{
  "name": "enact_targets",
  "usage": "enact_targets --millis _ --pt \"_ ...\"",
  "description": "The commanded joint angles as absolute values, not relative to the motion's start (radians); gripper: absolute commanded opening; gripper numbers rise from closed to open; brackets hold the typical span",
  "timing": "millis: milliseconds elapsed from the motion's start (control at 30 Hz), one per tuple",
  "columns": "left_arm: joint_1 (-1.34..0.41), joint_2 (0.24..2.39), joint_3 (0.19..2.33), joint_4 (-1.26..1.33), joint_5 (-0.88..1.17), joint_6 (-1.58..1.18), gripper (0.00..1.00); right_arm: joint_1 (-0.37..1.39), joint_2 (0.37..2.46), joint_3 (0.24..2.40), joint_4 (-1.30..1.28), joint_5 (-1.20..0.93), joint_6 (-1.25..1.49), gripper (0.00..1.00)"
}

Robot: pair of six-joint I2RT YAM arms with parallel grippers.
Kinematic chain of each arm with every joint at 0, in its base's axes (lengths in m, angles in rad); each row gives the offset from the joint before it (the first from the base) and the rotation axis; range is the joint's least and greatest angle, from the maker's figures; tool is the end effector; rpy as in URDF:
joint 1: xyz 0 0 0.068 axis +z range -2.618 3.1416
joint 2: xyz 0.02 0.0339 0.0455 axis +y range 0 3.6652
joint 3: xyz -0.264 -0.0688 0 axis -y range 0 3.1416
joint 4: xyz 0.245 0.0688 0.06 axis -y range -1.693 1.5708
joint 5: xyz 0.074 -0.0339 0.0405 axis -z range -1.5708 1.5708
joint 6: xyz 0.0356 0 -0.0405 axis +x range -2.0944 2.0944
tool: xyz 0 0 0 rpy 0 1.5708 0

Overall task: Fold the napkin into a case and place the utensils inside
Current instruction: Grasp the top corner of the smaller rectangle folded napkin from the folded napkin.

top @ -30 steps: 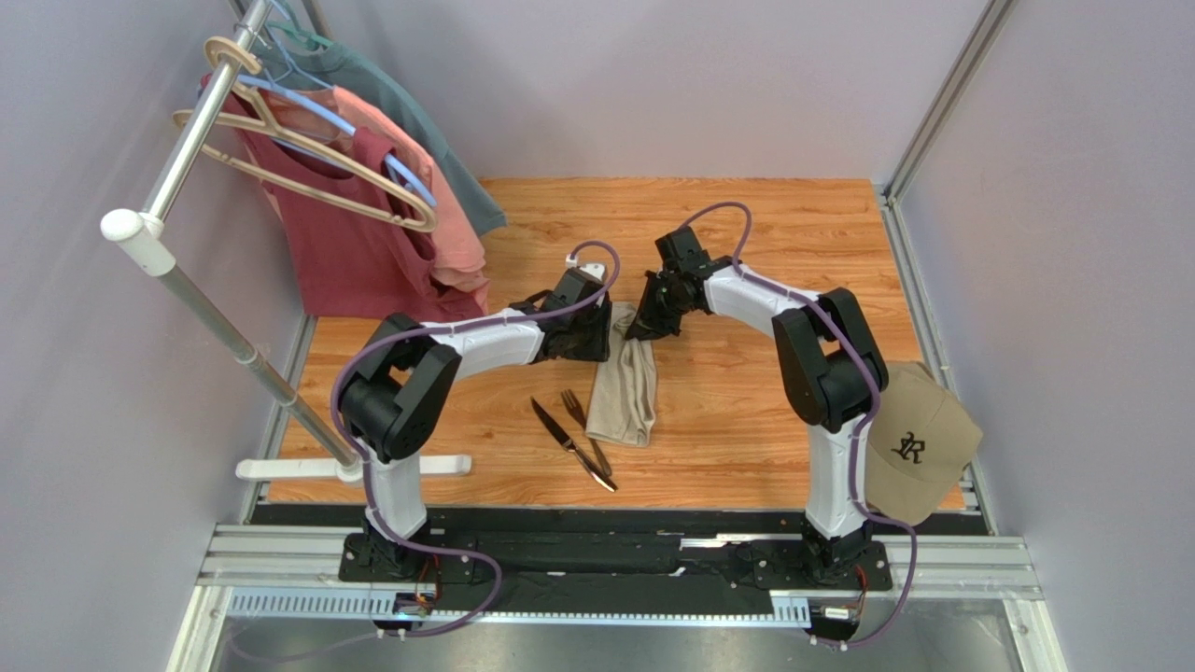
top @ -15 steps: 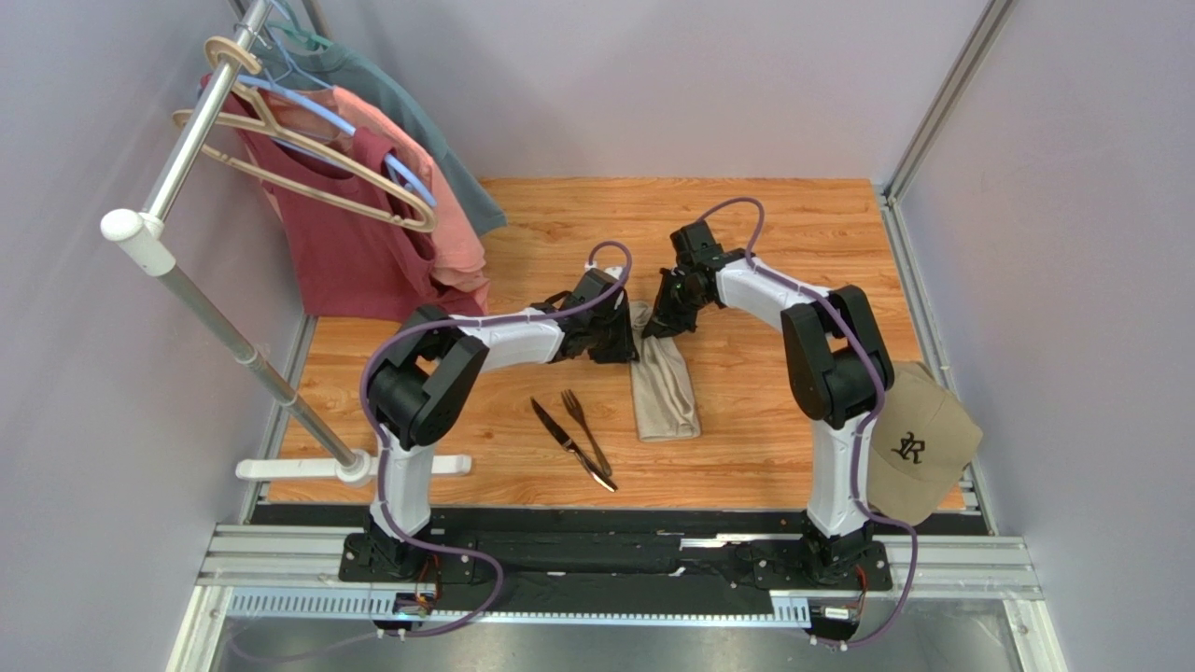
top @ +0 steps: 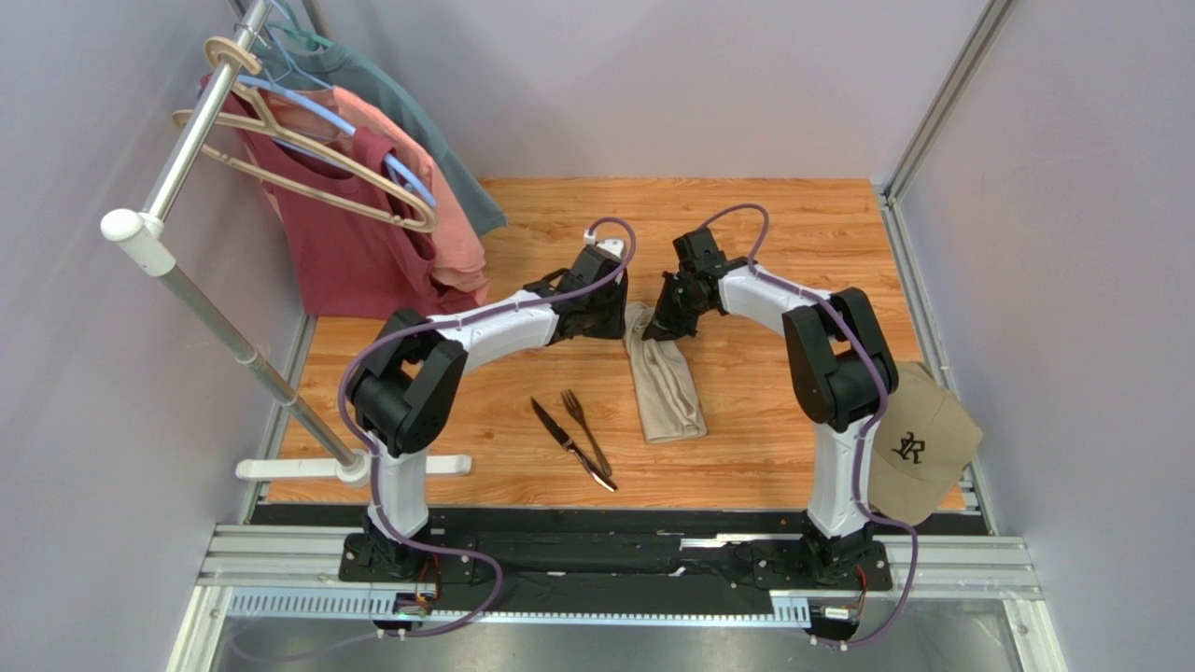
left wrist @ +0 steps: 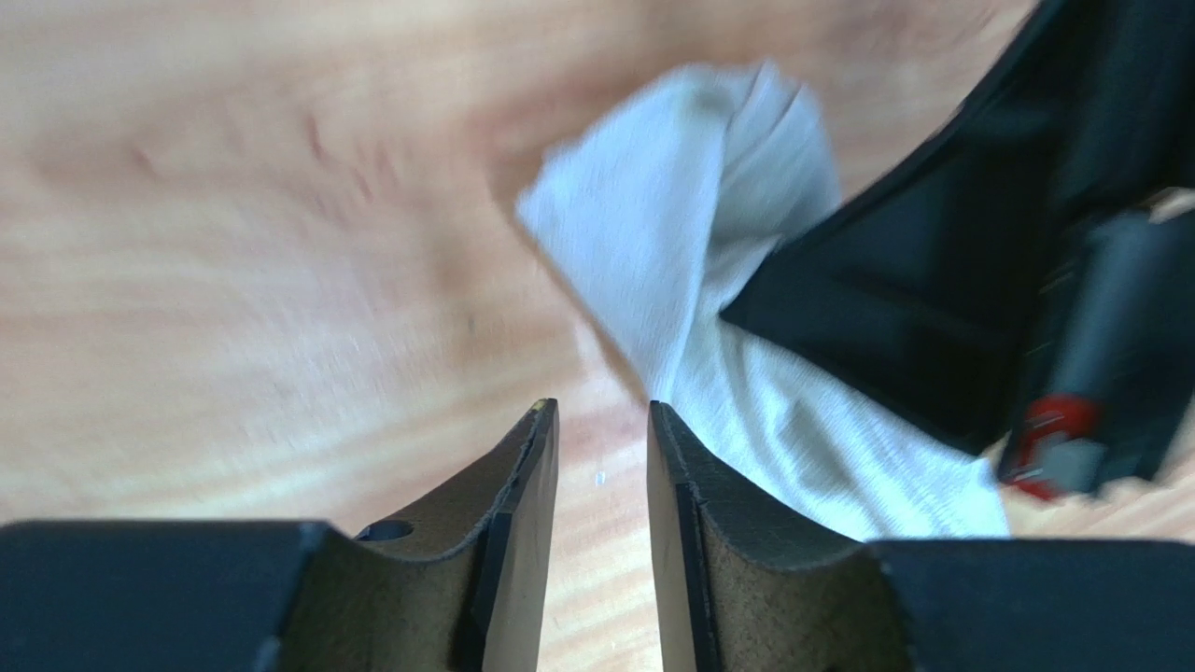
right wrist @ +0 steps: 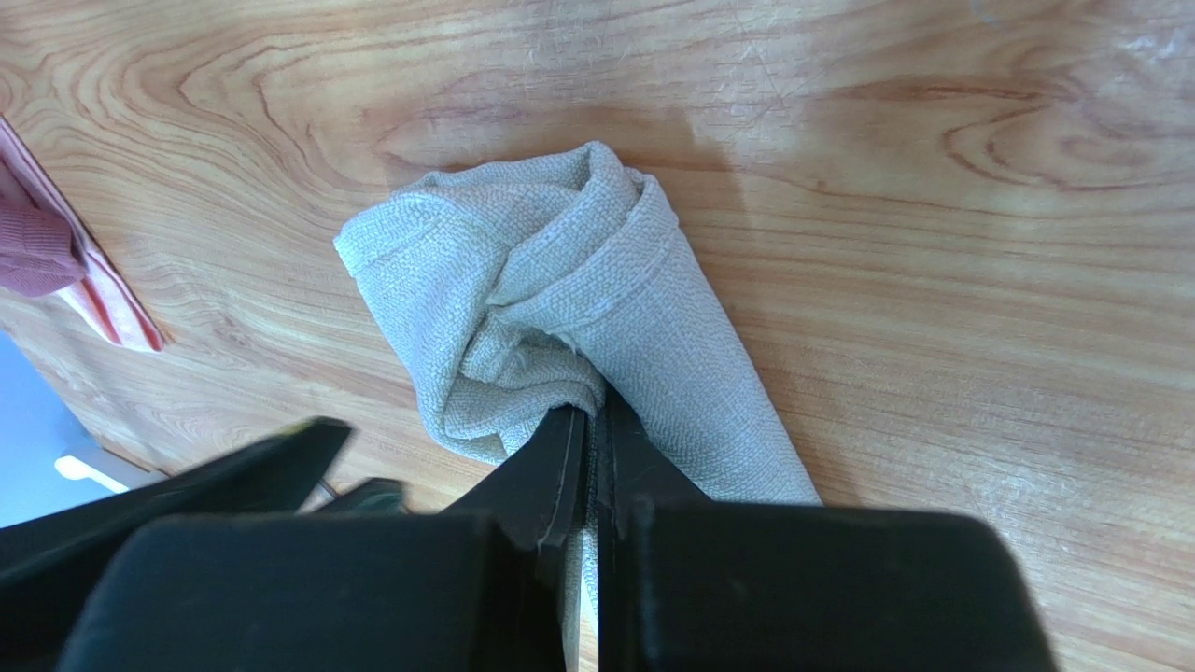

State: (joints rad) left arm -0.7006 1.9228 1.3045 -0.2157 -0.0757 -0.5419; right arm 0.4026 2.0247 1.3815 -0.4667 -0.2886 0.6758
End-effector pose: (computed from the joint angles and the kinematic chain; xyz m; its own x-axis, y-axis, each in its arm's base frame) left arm 0.3221 -0.2681 0.1871 -0.7966 -0.0010 -0.6045 0.2254 0.9274 -0.2986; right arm 0.3787 0.1723 0.1550 -0.9507 0.2469 -0.1875 0.1315 0.8690 0.4771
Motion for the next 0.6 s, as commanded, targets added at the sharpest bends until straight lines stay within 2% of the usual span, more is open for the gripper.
enact_targets --millis 0,167,400,567 --pt "-0.700 1.957 1.416 -0.239 -0.078 -0.420 0.34 0.407 1.999 1.374 -0.440 -0.270 0.687 0.00" --pt "-0.700 1.967 1.430 -0.201 -0.048 -0.405 0.34 0.407 2.009 1.385 -0.446 -0.284 0.678 0.00" --pt "-0.701 2.068 1.566 -0.272 -0.029 -0.387 0.33 0.407 2.011 1.388 -0.452 -0.284 0.672 0.00" --pt "-0.706 2.078 1.568 -0.244 -0.020 -0.385 0.34 0.406 2.010 1.391 -0.454 -0.291 0.669 0.00"
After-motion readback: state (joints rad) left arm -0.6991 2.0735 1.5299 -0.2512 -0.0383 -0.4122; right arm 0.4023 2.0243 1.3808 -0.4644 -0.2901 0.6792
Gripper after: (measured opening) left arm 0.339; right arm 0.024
